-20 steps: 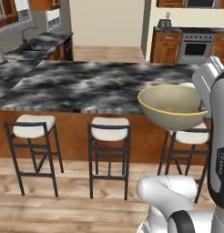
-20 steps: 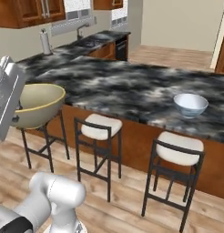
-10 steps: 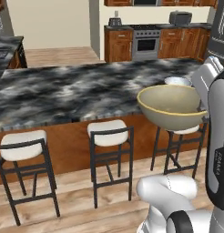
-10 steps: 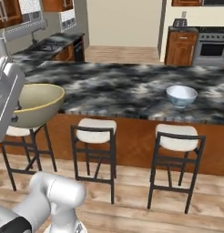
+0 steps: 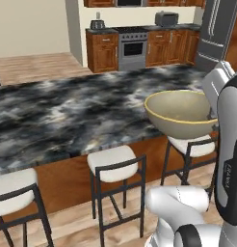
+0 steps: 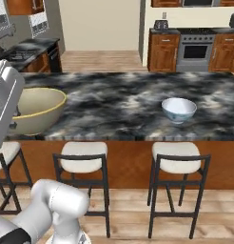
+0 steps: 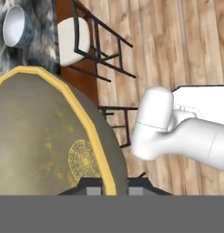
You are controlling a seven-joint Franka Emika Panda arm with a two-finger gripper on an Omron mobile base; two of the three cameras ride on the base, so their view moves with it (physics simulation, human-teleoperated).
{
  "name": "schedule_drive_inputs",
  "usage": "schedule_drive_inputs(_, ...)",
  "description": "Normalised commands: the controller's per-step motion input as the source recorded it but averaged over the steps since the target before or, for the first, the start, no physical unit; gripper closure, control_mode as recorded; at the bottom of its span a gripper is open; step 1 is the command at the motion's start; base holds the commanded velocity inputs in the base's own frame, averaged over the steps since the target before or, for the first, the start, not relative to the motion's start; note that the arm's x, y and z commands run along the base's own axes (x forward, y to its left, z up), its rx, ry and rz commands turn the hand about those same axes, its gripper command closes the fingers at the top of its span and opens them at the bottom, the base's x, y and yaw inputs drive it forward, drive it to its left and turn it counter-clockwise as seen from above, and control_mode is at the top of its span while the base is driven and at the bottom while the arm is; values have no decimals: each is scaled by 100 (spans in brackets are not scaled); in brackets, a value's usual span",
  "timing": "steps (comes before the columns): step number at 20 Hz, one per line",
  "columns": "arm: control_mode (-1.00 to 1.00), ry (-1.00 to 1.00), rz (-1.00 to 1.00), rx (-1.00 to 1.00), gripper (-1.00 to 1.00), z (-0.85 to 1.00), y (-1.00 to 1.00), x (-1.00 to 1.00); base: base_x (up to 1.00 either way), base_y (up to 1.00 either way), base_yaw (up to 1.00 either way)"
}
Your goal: Pick up the bowls from the cabinet and place each bowl in front of a stool on the dining counter.
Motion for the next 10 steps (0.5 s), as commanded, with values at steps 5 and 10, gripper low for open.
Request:
schedule_drive_inputs(5,100,0,0,0,100,0,0,0,68,19,-1)
schedule_drive_inputs(10,100,0,0,0,100,0,0,0,61,11,9)
